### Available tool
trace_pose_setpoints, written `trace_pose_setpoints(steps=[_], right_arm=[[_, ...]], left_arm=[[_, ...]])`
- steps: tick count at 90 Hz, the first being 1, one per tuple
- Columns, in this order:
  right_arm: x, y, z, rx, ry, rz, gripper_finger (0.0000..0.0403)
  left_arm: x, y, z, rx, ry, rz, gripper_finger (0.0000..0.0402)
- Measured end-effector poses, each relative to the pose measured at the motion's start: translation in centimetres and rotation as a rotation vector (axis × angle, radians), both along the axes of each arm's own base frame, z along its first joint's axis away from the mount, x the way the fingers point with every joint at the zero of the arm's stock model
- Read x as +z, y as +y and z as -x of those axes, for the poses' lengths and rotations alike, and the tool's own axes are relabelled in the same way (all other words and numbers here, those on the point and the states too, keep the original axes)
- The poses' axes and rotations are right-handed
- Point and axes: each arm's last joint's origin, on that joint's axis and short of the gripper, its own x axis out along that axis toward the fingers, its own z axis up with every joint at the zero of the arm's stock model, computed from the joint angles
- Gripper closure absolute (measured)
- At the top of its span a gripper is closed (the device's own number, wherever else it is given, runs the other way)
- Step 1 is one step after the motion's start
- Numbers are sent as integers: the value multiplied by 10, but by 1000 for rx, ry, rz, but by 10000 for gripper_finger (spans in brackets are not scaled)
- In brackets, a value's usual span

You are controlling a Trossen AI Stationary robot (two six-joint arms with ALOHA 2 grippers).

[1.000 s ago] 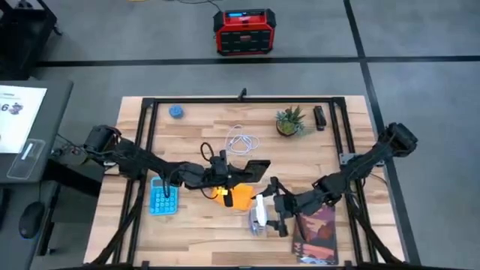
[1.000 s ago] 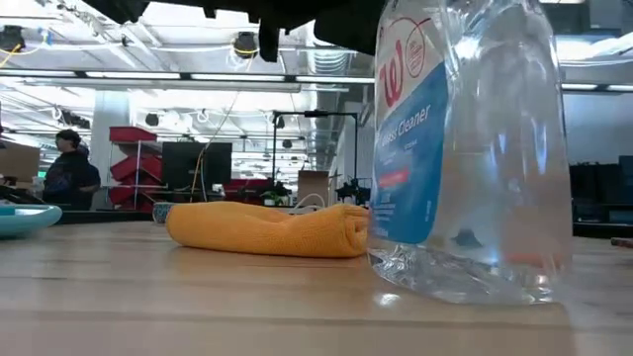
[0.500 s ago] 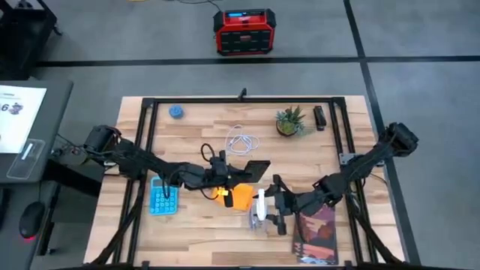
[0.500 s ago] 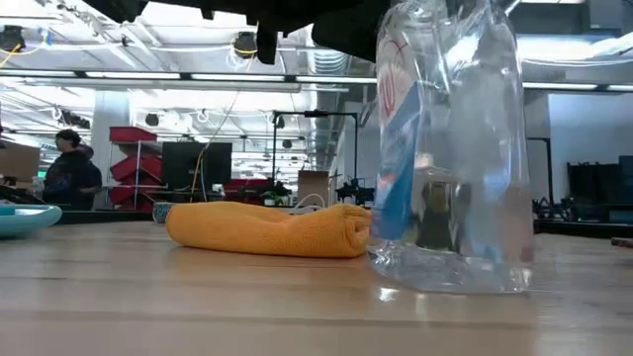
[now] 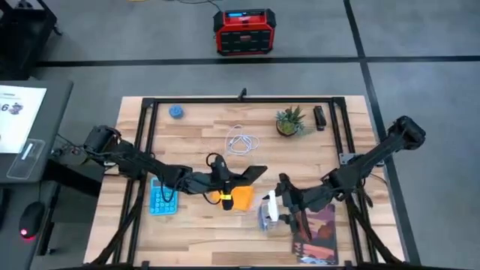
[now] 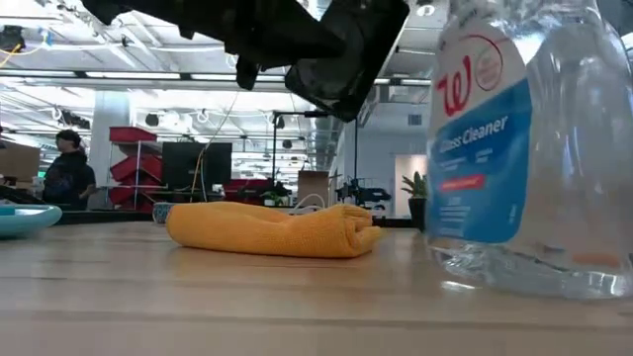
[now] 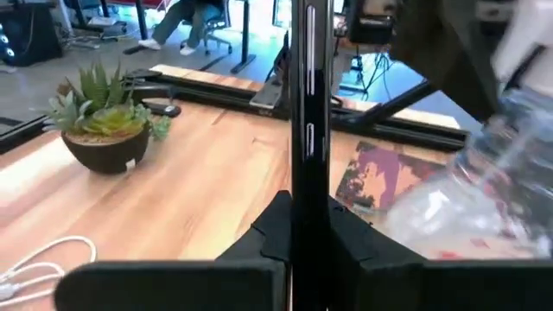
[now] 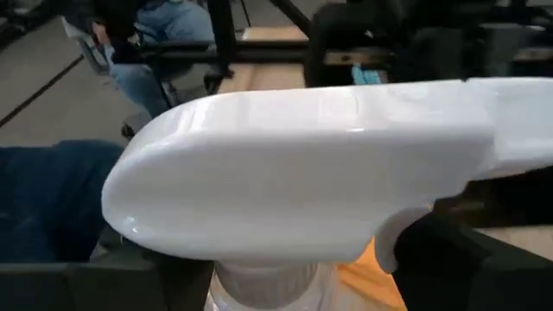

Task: Apply microfiber cloth
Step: Spray the black cellphone, then wipe the black cellphone using microfiber cloth

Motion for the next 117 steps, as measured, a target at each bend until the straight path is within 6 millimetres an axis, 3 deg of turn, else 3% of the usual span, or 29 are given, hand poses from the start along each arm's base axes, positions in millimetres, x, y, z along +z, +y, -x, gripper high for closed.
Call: trace_pose_setpoints(steps=[56, 87, 117], right_arm=[[3, -3, -5, 56, -39, 9, 126], [5, -5, -2, 123, -59, 180, 31], [25, -27, 23, -188, 114, 266, 5]], left_arm=[[-1, -5, 2, 5, 12, -8, 391], [-1, -5, 3, 9, 10, 1, 391], [-2, -6, 3, 17, 19, -6, 391]])
